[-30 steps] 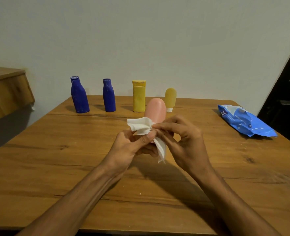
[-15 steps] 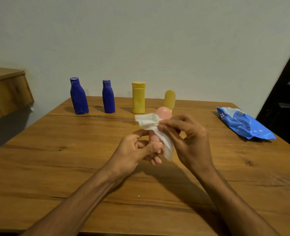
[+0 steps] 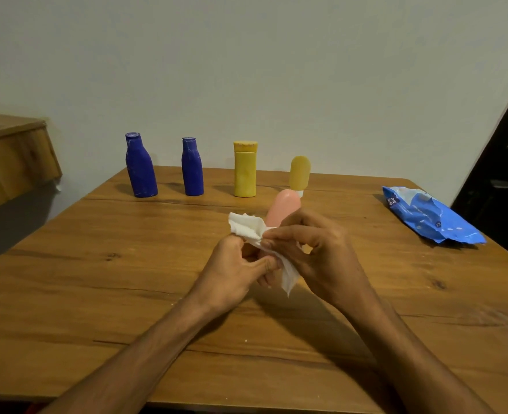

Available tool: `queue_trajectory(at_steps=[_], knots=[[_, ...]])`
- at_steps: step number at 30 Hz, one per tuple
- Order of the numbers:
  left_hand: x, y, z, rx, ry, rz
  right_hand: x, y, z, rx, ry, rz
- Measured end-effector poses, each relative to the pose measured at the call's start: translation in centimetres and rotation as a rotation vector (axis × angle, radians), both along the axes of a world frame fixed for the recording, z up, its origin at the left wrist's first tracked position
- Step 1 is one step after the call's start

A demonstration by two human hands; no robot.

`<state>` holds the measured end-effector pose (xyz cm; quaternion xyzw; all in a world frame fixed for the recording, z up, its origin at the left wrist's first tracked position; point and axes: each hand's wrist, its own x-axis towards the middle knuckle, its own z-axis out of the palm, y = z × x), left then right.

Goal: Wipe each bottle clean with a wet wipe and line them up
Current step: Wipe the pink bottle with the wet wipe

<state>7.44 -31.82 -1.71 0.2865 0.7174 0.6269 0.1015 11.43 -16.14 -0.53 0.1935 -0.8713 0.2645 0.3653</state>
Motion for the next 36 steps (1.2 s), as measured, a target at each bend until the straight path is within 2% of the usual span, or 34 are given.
queue_trajectory(at_steps=[6,12,16,21,25,30,36], knots=[[-0.1,-0.2,0.2,-0.024,0.020,-0.017,-0.1,0.0,-0.3,0.111,0.132,-0.092],[-0.4,0.0,-0.2,0.058,-0.094,-0.106,-0.3,1.3,0.3,-0.162,0.236,-0.190],[-0.5,-0.1,-0.1,0.114,-0.148,-0.123,-0.3,1.4,0.4,-0.279,0.223,-0.182],[-0.7,-0.4,0.3,0.230,-0.218,-0.138,-0.3,0.8,-0.1,-0.166,0.120,-0.030],[-0.3,-0.2,0.4,0.228,-0.235,-0.172,-0.4,1.4,0.3,-0.293,0.177,-0.125],[-0.7,-0.1,0.3,0.341,-0.296,-0.178,-0.3,1.0,0.1,-0.286,0.079,-0.030],[-0.4,-0.1,0.1,0.216,-0.232,-0.193,-0.1,1.7,0.6,-0.370,0.210,-0.172]])
